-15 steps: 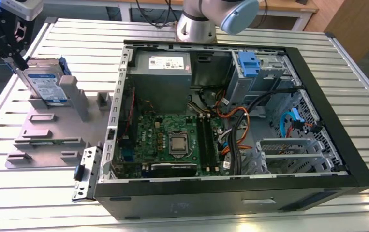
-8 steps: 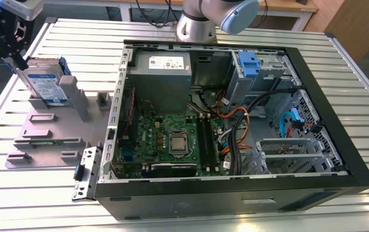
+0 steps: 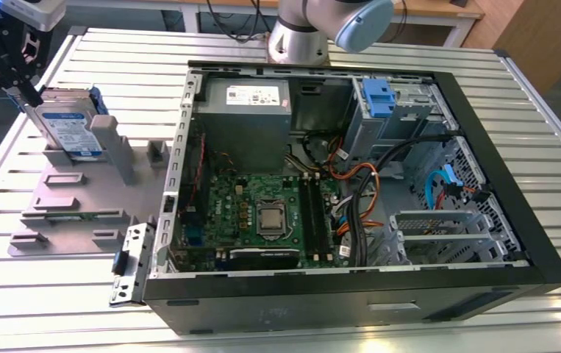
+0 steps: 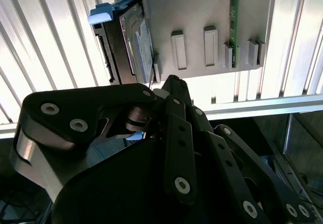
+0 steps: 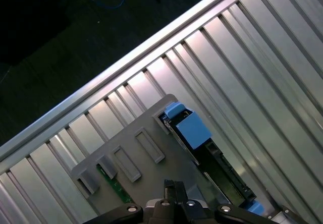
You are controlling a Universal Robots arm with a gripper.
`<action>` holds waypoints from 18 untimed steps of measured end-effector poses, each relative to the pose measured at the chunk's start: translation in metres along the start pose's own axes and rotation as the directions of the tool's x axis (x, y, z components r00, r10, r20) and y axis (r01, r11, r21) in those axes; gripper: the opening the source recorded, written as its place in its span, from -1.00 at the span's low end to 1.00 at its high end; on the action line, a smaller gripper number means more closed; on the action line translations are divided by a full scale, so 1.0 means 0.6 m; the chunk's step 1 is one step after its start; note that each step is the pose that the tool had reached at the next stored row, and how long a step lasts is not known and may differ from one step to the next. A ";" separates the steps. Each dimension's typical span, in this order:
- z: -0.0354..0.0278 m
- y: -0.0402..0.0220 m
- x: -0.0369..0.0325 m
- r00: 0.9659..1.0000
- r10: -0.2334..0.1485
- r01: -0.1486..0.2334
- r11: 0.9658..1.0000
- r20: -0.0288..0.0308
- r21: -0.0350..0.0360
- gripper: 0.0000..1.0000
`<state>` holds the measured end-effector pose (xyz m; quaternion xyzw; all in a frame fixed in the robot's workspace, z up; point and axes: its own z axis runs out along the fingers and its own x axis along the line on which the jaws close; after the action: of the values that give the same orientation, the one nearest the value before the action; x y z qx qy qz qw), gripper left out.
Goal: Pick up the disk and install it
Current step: 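Pick up the disk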
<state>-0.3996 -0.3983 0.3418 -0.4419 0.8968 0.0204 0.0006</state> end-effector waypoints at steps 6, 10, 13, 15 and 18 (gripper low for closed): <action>0.000 0.000 0.000 1.000 -0.003 0.003 1.000 0.000 0.000 -0.79; 0.000 0.000 0.000 1.000 -0.005 0.005 1.000 0.000 0.000 -0.79; 0.000 0.000 0.000 1.000 -0.007 0.007 1.000 0.000 0.000 -0.79; 0.000 0.000 0.000 1.000 -0.008 0.008 1.000 0.000 0.000 -0.79; 0.000 0.000 0.000 1.000 -0.010 0.010 1.000 -0.001 0.000 -0.79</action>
<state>-0.3996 -0.3983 0.3418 -0.4462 0.8947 0.0203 0.0004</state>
